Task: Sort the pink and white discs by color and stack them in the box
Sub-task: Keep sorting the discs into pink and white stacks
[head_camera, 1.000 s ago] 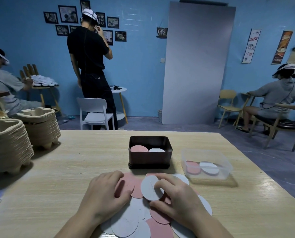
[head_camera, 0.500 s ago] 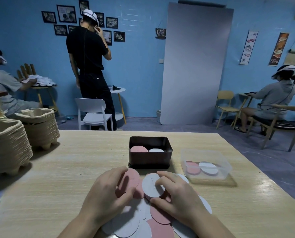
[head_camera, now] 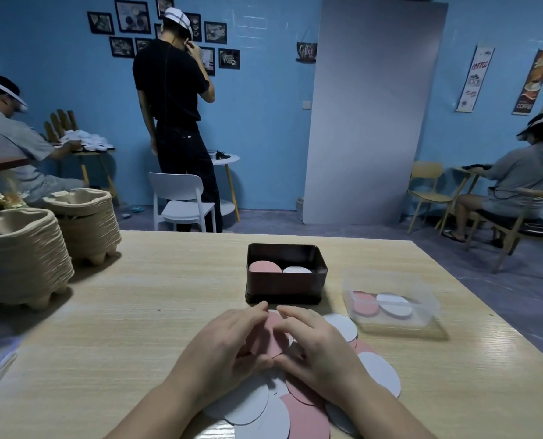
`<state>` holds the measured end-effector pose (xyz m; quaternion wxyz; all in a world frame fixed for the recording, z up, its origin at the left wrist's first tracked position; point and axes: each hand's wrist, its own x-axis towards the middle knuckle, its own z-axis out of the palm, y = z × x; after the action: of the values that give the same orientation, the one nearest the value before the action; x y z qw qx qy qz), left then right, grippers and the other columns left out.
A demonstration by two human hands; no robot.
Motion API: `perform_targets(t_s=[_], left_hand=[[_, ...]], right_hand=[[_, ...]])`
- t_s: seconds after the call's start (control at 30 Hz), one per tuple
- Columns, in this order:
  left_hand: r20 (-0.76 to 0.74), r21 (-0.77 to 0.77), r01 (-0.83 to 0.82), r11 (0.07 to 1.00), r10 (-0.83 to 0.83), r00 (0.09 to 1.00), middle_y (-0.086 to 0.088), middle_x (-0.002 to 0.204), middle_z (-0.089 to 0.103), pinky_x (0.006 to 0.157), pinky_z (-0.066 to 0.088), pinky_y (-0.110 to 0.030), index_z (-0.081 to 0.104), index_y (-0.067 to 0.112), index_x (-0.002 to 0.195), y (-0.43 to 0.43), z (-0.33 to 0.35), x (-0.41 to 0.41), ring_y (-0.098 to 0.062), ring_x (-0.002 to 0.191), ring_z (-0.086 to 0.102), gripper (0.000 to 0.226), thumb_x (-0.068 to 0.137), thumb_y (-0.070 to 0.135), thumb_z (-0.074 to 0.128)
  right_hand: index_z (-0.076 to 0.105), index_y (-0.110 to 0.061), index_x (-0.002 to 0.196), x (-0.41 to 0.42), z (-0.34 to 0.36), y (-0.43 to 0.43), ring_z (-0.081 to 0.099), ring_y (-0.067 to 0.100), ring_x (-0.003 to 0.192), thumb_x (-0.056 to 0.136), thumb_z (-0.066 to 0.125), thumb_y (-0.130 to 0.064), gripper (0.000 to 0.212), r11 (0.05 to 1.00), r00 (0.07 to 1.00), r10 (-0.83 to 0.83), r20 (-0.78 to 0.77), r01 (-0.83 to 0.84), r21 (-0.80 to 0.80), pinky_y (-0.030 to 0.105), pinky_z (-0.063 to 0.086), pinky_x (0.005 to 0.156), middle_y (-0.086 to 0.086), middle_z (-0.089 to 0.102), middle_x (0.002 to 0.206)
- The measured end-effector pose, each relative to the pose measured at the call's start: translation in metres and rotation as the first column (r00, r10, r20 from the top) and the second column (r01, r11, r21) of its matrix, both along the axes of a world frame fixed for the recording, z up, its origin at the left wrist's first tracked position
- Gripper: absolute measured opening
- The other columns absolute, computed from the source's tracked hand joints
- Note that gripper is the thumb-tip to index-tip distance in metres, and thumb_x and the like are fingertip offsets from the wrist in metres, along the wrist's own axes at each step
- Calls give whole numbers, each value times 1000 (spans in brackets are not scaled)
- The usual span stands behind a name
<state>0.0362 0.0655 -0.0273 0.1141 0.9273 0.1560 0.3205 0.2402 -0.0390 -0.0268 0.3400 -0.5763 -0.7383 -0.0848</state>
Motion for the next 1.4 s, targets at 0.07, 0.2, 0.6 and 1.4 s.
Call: perform_targets(t_s=[0.07,0.2,0.6,1.4], left_hand=[[18,-16,-13,1000,13,1000,10,150,51,101,39,-12,50,27,138,0,-1,1,-3,127,52,67,84,60,71],[108,-145,-43,989,59,992,15,122,67,85,57,-25,49,38,131,4,-5,-4,2,113,62,61,79,59,74],[132,-193,22,981,4,991,28,105,61,69,58,-21,60,36,116,6,-10,-1,2,95,61,36,83,39,73],[-145,-72,-250,966,238,960,26,117,57,94,45,-32,56,35,129,20,1,-37,2,108,52,57,83,70,57]], right_hand=[[62,-22,99,3,-1,-2,55,14,122,84,72,-46,30,1000,1000,-3,-25,2,-14,31,50,93,-4,60,133],[62,-27,102,8,-3,-7,52,6,125,81,75,-48,32,1000,995,-16,-98,13,-26,30,50,93,-10,58,134],[59,-31,98,7,-4,-6,55,4,118,78,77,-55,37,1000,990,-13,-142,11,-16,31,51,90,-14,58,130],[58,-22,91,6,3,-10,51,6,124,81,71,-57,38,997,998,-52,-40,50,-52,13,38,89,-10,61,122]])
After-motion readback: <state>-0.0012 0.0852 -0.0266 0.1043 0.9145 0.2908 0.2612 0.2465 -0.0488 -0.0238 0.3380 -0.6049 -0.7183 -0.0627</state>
